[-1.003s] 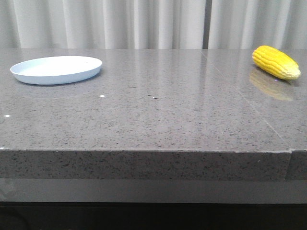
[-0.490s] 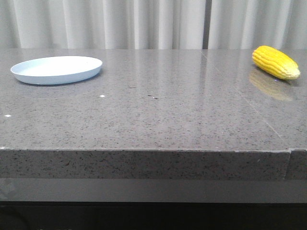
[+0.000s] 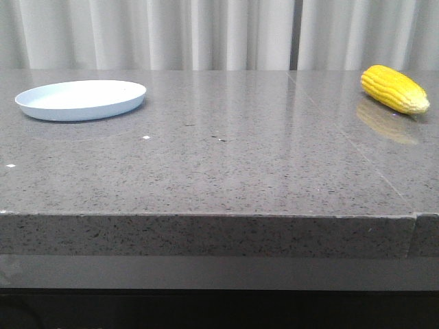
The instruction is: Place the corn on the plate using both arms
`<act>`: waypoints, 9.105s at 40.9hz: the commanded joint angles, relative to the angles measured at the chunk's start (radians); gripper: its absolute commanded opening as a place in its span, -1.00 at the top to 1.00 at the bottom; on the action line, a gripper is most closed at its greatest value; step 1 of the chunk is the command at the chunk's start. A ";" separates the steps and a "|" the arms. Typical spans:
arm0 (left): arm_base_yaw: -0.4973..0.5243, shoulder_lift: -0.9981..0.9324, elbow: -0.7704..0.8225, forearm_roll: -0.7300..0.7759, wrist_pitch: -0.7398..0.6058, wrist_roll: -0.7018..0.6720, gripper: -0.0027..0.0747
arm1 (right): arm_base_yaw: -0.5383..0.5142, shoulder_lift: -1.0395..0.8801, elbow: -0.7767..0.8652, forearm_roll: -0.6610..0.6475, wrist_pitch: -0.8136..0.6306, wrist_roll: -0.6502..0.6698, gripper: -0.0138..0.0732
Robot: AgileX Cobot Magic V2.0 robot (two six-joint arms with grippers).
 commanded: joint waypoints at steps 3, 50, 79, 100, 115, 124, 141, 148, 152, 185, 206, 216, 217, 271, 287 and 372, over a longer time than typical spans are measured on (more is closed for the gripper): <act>-0.009 0.039 -0.029 0.000 -0.065 -0.010 0.98 | 0.000 0.018 -0.033 -0.007 -0.061 -0.009 0.70; -0.009 0.621 -0.425 0.036 0.120 -0.008 -0.29 | 0.000 0.018 -0.033 -0.010 -0.046 -0.009 -0.54; 0.171 1.172 -0.871 -0.543 0.182 0.395 -0.29 | 0.000 0.018 -0.033 -0.010 -0.045 -0.009 -0.54; 0.169 1.323 -0.990 -0.543 0.193 0.395 -0.28 | 0.000 0.018 -0.033 -0.010 -0.043 -0.009 -0.54; 0.169 1.328 -0.990 -0.535 0.214 0.395 0.78 | 0.000 0.018 -0.033 -0.010 -0.043 -0.009 -0.54; 0.169 1.323 -0.997 -0.541 0.241 0.395 0.98 | 0.000 0.018 -0.033 -0.010 -0.043 -0.009 -0.54; 0.058 1.218 -1.109 -0.615 0.355 0.365 0.98 | 0.000 0.018 -0.033 -0.010 -0.043 -0.009 -0.54; -0.066 1.212 -1.109 -0.603 0.310 0.272 0.98 | 0.000 0.018 -0.033 -0.010 -0.043 -0.009 -0.54; -0.156 1.219 -1.109 -0.549 0.253 0.202 0.98 | 0.000 0.018 -0.033 -0.010 -0.043 -0.009 -0.54; -0.367 1.369 -1.109 -0.400 0.155 0.076 0.96 | 0.000 0.018 -0.033 -0.010 -0.043 -0.009 -0.54; -0.376 1.174 -1.109 -0.222 0.271 0.076 0.01 | 0.000 0.018 -0.033 -0.010 -0.043 -0.009 -0.54; -0.500 0.921 -1.033 -0.070 0.317 0.076 0.01 | 0.000 0.018 -0.033 -0.010 -0.043 -0.009 -0.54; -0.520 0.890 -1.016 -0.056 0.317 0.076 0.01 | 0.000 0.018 -0.033 -0.010 -0.043 -0.009 -0.54; -0.613 0.208 -0.502 -0.051 0.293 0.076 0.01 | -0.002 0.450 -0.364 -0.112 0.033 -0.008 -0.78; -0.613 0.208 -0.502 -0.051 0.293 0.076 0.01 | -0.092 0.903 -0.750 -0.066 0.054 0.019 -0.78; -0.613 0.208 -0.502 -0.051 0.293 0.076 0.01 | 0.319 1.180 -1.013 0.104 0.099 -0.139 0.10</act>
